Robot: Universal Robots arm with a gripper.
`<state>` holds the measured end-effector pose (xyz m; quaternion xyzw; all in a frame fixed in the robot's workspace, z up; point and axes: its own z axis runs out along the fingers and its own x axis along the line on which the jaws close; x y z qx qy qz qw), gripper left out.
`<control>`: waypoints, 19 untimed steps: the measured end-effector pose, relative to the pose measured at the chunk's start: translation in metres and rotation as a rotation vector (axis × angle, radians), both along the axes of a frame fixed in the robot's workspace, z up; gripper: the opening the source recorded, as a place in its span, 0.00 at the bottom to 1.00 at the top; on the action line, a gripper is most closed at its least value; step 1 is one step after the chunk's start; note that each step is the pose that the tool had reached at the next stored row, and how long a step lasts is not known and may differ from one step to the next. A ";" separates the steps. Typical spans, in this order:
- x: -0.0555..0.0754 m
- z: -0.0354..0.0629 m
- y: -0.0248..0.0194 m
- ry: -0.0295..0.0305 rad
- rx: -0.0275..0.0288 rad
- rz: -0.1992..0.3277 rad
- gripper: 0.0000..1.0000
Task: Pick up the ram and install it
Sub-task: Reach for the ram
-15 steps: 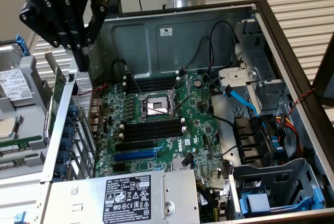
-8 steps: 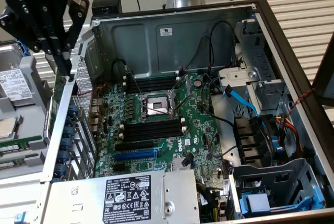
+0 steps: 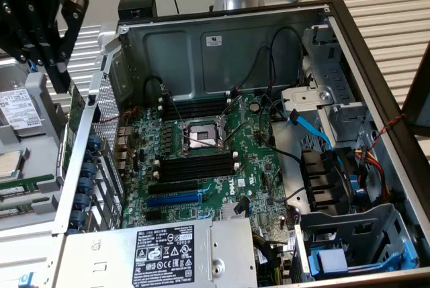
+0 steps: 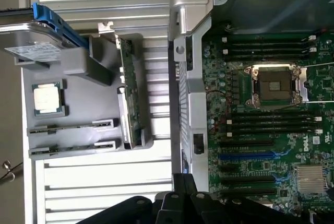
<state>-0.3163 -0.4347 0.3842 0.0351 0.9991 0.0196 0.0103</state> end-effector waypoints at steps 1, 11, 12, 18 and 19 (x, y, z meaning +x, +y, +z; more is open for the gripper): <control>-0.004 -0.0002 0.0000 0.0002 -0.0005 0.000 0.11; -0.049 -0.0052 0.0064 0.0009 -0.0070 0.000 0.11; -0.052 -0.0059 0.0086 0.0007 -0.0087 0.000 0.11; -0.078 -0.0073 0.0132 0.0010 -0.0137 0.000 0.11; -0.081 -0.0075 0.0145 0.0009 -0.0145 0.000 0.11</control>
